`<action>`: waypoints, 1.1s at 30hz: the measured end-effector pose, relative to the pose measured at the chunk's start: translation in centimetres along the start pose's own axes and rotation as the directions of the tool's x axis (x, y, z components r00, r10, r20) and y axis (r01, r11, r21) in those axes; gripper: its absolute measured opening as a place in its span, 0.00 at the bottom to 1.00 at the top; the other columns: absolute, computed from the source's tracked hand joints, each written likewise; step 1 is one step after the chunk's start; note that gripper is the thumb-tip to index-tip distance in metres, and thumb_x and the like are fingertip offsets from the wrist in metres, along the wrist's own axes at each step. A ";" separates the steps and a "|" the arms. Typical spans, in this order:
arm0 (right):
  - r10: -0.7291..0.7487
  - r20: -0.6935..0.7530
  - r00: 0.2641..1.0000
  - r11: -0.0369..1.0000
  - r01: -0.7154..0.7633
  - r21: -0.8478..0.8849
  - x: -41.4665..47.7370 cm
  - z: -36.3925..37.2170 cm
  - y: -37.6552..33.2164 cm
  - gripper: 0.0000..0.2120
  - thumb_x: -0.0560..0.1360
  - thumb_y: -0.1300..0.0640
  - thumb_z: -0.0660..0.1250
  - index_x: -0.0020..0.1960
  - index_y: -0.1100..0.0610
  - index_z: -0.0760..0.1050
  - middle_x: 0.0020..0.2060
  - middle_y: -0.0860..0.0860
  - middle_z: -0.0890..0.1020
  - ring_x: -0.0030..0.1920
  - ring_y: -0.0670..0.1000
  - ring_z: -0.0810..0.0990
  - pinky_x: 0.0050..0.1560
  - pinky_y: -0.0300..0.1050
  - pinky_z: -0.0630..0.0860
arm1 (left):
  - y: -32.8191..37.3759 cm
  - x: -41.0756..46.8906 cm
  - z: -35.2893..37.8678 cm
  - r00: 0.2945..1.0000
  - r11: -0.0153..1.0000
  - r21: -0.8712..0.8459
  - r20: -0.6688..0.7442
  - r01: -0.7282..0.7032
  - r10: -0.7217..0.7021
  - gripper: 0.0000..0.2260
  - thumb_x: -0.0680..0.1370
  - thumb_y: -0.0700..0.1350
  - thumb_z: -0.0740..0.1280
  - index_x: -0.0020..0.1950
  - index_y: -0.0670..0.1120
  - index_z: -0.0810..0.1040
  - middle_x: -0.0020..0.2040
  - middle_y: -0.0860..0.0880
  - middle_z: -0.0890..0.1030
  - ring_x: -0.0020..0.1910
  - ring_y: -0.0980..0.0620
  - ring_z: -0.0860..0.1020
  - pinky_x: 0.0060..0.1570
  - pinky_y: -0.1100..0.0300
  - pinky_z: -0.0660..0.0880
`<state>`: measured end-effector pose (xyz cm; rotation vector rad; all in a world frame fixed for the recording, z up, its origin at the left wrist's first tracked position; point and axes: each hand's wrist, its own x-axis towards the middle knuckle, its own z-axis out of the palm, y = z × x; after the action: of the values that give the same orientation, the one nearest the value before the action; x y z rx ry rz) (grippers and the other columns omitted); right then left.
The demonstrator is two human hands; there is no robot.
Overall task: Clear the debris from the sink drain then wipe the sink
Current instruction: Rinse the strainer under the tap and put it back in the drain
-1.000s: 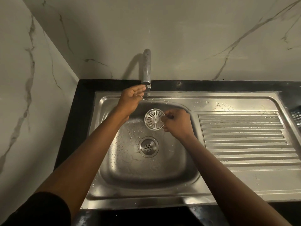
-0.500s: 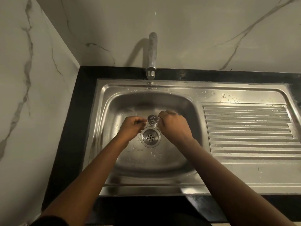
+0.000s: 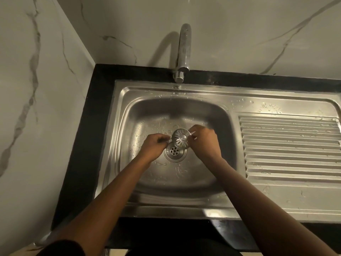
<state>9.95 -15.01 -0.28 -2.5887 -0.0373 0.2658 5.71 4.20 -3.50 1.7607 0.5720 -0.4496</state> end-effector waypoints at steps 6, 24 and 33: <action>0.320 0.211 0.924 0.869 -0.375 0.323 1.4 2.9 2.0 0.08 0.70 0.66 0.76 0.38 0.54 0.82 0.32 0.54 0.86 0.28 0.50 0.86 0.30 0.44 0.84 | -1.7 1.3 0.5 0.997 0.997 -0.001 0.000 0.079 -0.079 0.09 0.82 0.37 0.70 0.60 0.39 0.85 0.55 0.42 0.88 0.48 0.46 0.86 0.54 0.50 0.85; 0.476 0.258 0.841 0.831 -0.526 0.182 2.7 10.7 5.4 0.09 0.74 0.65 0.72 0.46 0.53 0.87 0.38 0.48 0.84 0.40 0.47 0.83 0.44 0.39 0.81 | -7.5 5.9 4.8 0.946 0.961 0.091 -0.221 0.262 -0.237 0.12 0.75 0.35 0.78 0.35 0.46 0.82 0.36 0.43 0.87 0.31 0.48 0.87 0.34 0.52 0.86; 0.475 0.220 0.852 0.843 -0.512 0.163 2.8 12.3 6.1 0.09 0.76 0.62 0.69 0.50 0.52 0.87 0.42 0.49 0.84 0.36 0.43 0.75 0.38 0.29 0.67 | -7.7 6.7 5.4 0.949 0.950 0.213 -0.265 0.228 -0.168 0.07 0.73 0.37 0.78 0.37 0.45 0.84 0.36 0.45 0.87 0.35 0.46 0.88 0.39 0.46 0.87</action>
<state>10.09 -13.80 -14.25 -2.3077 0.5799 0.6447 6.58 1.56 -14.70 2.0162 0.9087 -0.4602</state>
